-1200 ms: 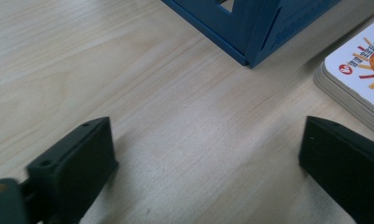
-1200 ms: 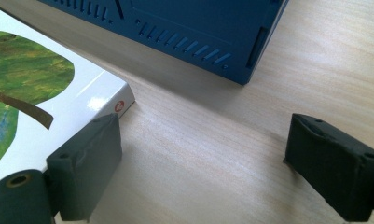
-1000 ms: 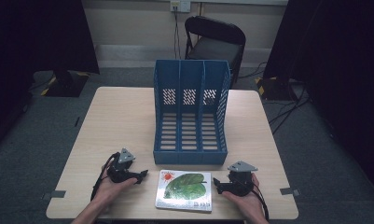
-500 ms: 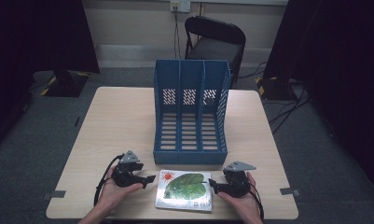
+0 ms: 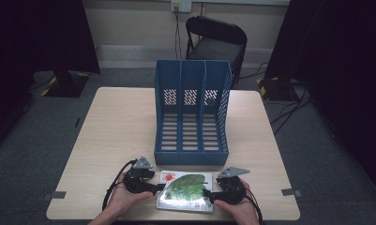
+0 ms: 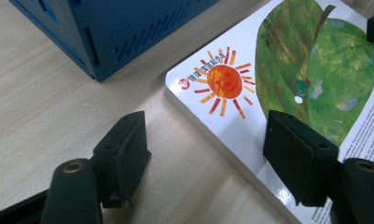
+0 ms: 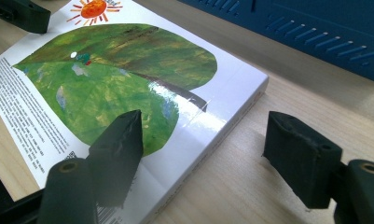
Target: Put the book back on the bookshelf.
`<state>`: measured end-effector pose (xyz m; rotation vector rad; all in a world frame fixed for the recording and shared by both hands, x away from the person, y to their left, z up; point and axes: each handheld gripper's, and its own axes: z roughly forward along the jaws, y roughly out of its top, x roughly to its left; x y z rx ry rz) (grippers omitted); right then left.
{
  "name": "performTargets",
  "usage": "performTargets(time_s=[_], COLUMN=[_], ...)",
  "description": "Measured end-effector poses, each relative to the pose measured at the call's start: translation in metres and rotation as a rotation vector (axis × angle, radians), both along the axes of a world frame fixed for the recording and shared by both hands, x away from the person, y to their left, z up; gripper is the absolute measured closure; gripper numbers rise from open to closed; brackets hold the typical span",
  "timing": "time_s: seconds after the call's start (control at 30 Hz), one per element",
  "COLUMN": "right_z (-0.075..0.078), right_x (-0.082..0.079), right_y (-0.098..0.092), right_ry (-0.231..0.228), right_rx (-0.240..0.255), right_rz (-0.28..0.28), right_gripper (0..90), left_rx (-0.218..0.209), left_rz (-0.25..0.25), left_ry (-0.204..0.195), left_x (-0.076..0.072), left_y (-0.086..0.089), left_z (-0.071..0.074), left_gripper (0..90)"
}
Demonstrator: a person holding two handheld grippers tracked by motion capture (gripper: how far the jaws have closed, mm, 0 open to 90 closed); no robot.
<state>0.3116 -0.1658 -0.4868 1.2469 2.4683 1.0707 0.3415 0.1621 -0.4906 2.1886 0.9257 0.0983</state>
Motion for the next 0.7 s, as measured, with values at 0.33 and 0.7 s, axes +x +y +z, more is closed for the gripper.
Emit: performTargets(time_s=[0.33, 0.7], right_z=[-0.005, -0.004], right_x=[-0.006, -0.012], right_y=[0.006, 0.015], right_ry=[0.045, 0.045], right_rx=[0.029, 0.023], right_rz=[0.041, 0.094], right_gripper=[19.5, 19.2], left_rx=[-0.018, -0.022], left_rz=[-0.017, -0.003], left_ry=[0.017, 0.003], left_x=[0.001, 0.001], left_y=[-0.004, -0.007], left_z=[0.000, -0.001], left_gripper=[29.8, 37.3])
